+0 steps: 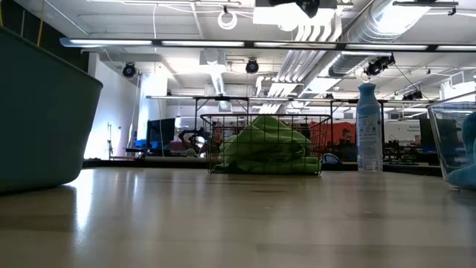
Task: Sort microfiber towel by color & place in baskets
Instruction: Return to Home Position
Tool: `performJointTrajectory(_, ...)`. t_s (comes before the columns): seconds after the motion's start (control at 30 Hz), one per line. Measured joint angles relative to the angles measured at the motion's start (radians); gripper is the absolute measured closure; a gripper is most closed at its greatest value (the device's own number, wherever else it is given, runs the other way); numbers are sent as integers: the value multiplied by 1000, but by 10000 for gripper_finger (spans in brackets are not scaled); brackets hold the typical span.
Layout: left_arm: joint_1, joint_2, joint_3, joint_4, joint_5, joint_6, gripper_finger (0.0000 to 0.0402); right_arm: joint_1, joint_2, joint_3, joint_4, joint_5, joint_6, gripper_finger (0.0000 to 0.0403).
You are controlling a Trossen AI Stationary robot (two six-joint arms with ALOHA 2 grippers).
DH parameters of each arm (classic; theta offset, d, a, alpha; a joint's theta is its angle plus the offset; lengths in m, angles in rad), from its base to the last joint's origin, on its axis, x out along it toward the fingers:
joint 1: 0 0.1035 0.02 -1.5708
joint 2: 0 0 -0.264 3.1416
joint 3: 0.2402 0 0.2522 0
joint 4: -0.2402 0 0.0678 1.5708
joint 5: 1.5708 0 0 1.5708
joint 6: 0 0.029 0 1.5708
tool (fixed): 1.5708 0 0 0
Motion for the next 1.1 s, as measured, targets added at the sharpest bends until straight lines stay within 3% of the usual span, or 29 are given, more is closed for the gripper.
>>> performJointTrajectory(0.2, 0, 25, 0, 37, 1, 4, 401, -25, -8, 0, -61, -189, -33, 403)
performJointTrajectory(0.37, 0, 34, 0, 48, -1, -21, 402, -43, -72, -18, -145, -204, -82, 403)
performJointTrajectory(0.53, -1, 33, -18, 81, -28, -38, 402, -67, -211, -117, -114, -216, -91, 403)
performJointTrajectory(0.83, 0, 18, -302, 466, -53, -150, 402, -74, -439, -315, 10, -254, 86, 403)
performJointTrajectory(1.1, 0, -76, -433, 448, -18, -204, 401, -73, -457, -294, 108, -192, 178, 403)
